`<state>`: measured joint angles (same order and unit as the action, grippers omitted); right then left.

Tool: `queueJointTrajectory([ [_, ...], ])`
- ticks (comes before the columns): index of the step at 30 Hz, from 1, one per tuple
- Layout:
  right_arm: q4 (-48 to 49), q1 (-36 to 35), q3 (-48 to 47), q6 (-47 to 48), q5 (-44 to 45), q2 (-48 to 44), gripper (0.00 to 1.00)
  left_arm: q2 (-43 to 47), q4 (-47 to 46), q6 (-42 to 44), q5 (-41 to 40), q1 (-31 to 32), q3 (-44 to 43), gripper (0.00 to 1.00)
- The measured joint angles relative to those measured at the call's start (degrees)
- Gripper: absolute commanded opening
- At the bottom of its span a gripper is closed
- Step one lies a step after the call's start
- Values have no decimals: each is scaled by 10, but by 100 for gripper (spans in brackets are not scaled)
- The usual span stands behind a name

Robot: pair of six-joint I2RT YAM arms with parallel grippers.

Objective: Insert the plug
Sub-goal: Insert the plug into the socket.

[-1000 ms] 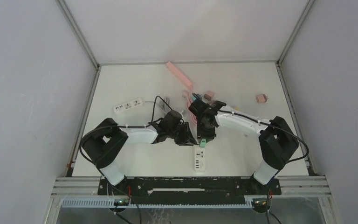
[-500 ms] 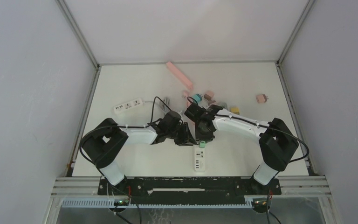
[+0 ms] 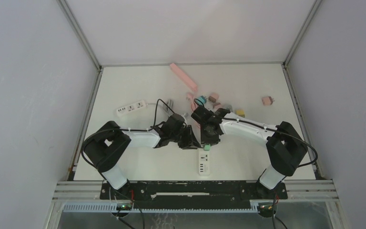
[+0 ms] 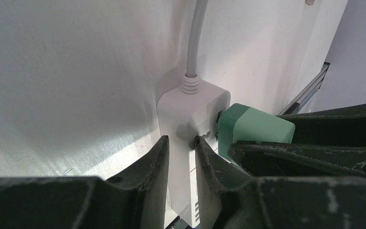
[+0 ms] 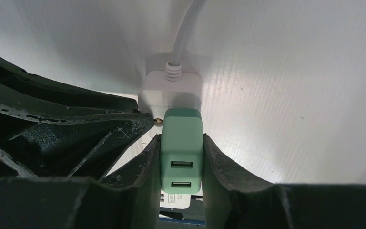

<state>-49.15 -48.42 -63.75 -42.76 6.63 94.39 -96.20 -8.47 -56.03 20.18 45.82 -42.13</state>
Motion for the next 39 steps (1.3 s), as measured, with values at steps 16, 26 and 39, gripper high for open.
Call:
queueJointTrajectory([
  [16, 50, -53, 44, -9, 75, -26, 0, 0, 0, -5, 0, 0, 0, 29],
  [26, 69, -14, 36, 9, 28, -9, 0, 6, -4, -10, -5, -2, 8, 24],
  [39, 104, 5, 16, 99, 20, 6, 0, 6, -11, -59, -22, -13, 9, 23],
])
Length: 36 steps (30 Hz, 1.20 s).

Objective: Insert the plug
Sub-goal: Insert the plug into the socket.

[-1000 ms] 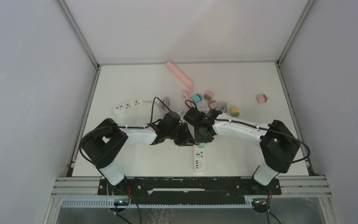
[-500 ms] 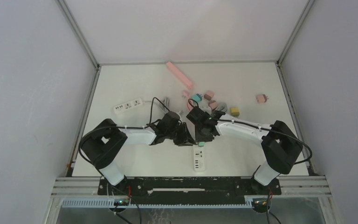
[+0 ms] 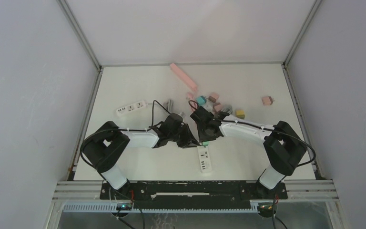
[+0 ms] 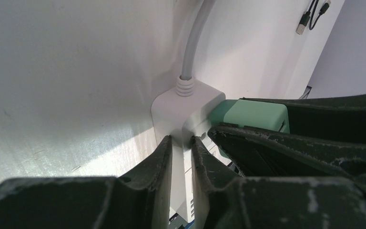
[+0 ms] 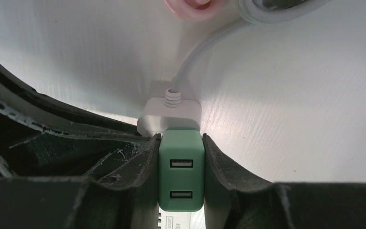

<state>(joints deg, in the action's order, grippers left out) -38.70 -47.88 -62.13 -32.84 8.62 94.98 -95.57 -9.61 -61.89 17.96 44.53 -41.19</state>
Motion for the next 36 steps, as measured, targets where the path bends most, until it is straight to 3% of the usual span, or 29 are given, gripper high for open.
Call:
queueJointTrajectory([
  [11, 132, -52, 120, -24, 96, -72, 0, -1, -24, -22, 0, -2, 13, 23],
  [24, 168, -128, 148, -44, 231, -68, 0, -1, -38, -26, 0, -3, 21, 23],
  [31, 256, -123, 229, -90, 234, -125, 0, 1, -51, -27, -2, -3, 29, 23],
  [36, 263, -128, 221, -91, 242, -115, 0, 1, -51, -27, -4, -3, 29, 23],
])
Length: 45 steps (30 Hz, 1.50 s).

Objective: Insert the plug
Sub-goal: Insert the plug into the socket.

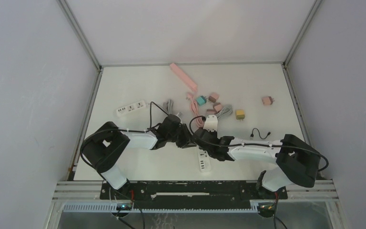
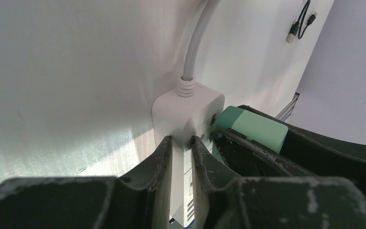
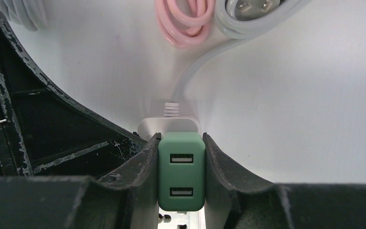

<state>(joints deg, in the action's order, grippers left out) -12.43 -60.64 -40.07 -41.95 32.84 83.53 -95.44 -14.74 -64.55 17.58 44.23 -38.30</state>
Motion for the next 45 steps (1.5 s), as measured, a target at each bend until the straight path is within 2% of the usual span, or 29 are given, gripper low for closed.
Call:
queueJointTrajectory([
  [11, -5, -37, -25, 13, 82, 52, 0, 5, 5, 0, -11, -5, 1, 22],
  [21, 71, -5, 23, 5, 34, 23, 0, 9, 0, 0, -25, -5, 5, 22],
  [29, 32, -29, -22, 23, 74, 58, 0, 10, 1, 0, -28, -7, 5, 22],
  [37, -21, -24, -53, 19, 61, 53, 27, 11, -1, 0, -30, -7, 7, 22],
  [43, -76, -5, -62, 12, -26, 25, 61, 13, -2, 0, -33, -4, 8, 22],
  [45, -98, -6, -63, 9, -69, 21, 69, 13, -5, 0, -38, -4, 8, 22],
])
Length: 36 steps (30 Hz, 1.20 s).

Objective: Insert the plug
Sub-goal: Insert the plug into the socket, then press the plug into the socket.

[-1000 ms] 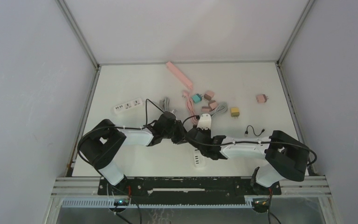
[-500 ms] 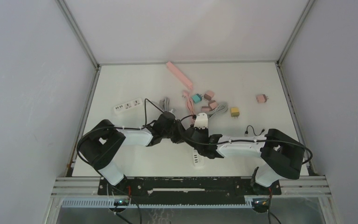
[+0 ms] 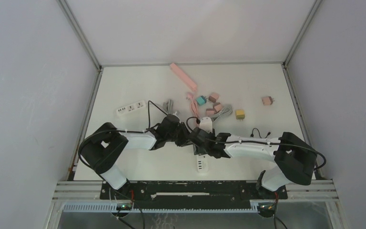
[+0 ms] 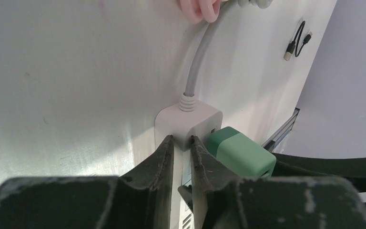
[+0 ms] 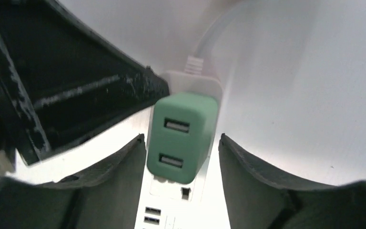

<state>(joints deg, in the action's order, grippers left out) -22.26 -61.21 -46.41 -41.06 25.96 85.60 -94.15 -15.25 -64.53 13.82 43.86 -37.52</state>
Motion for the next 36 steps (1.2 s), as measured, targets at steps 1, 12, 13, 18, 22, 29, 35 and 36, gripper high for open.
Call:
queueJointTrajectory([
  [1, -9, 0, -2, 0, -18, -3, 73, 0, -1, 0, -2, 0, 0, 22],
  [12, -109, 28, -56, 3, -78, -37, 73, 1, -1, 1, -9, 0, 0, 22],
  [13, -118, 34, -63, 3, -80, -43, 71, 2, -1, 1, -10, 0, 0, 22],
  [18, -160, 59, -108, 9, -86, -50, 71, 4, 2, 3, -14, 3, 0, 23],
  [22, -183, 64, -144, 10, -93, -39, 71, 4, 2, 5, -15, 3, 0, 23],
  [29, -208, 72, -184, 9, -104, 15, 70, 4, 2, 5, -15, 4, 0, 23],
  [35, -226, 77, -189, 8, -104, 53, 58, 4, 2, 5, -15, 4, 0, 23],
  [36, -228, 78, -189, 9, -104, 55, 55, 4, 2, 5, -15, 4, 0, 23],
])
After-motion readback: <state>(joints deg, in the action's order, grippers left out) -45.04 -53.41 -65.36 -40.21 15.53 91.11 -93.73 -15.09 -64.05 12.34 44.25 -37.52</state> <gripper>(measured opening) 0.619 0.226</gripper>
